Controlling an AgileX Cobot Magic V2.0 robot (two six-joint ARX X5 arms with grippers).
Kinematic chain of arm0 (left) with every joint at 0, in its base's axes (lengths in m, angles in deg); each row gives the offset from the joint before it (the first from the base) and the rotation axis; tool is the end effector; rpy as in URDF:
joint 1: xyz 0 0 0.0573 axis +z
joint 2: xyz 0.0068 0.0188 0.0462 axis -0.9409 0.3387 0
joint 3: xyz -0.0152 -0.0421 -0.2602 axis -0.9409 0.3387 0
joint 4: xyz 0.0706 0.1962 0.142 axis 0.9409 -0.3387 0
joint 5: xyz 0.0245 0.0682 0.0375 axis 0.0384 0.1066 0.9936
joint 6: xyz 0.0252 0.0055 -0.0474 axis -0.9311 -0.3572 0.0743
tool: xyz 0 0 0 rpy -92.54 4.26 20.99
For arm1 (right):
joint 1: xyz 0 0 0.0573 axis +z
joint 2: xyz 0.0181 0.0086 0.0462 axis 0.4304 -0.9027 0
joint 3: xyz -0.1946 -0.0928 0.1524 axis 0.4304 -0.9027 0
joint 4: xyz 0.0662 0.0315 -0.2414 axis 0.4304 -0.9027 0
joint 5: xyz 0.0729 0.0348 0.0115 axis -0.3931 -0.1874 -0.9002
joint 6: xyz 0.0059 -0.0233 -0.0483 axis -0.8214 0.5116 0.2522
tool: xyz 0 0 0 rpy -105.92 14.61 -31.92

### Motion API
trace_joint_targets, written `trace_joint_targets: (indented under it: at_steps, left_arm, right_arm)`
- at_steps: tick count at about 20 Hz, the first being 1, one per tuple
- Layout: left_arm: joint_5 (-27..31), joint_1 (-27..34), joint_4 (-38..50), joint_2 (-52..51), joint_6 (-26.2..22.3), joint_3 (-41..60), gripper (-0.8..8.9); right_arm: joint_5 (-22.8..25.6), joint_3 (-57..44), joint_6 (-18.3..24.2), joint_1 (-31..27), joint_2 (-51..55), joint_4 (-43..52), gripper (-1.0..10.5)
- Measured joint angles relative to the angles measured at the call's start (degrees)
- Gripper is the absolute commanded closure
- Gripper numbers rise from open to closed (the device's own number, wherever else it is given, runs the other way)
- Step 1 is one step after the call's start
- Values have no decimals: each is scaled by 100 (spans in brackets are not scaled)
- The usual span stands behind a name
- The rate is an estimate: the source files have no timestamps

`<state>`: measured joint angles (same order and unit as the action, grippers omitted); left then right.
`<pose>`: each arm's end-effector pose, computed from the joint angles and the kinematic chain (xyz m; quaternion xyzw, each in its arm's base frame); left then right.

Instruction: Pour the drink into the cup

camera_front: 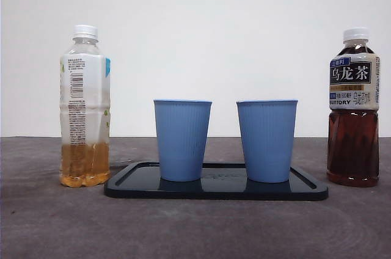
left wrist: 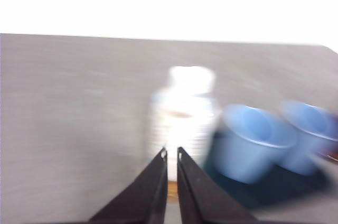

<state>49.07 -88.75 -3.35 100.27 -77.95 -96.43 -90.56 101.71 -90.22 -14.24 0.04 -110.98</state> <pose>0.0791 -0.0264 0.2987 -0.0634 0.1307 -0.1492 0.9781 0.0951 0.0362 0.3244 0.1087 0.3132 0.3663 0.8694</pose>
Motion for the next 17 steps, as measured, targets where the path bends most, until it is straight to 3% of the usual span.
trace_joint_targets:
  at_steps: [3,6,11,13,17]
  left_arm:
    - [15,1097,651,-761,-142,1401,785]
    - [7,1582,1121,-1283,-166,2433,785]
    - [2,1768,1532,-1840,-234,3305,785]
    - [7,1768,1965,-1989,-302,3469,786]
    - [7,1768,2033,-1978,-319,3484,786]
  right_arm:
    - [0,0,0,0,0,0,927]
    - [0,0,0,0,0,2,927]
    - [0,0,2,0,0,2,927]
    - [0,0,2,0,0,4,927]
    - [0,0,2,0,0,4,927]
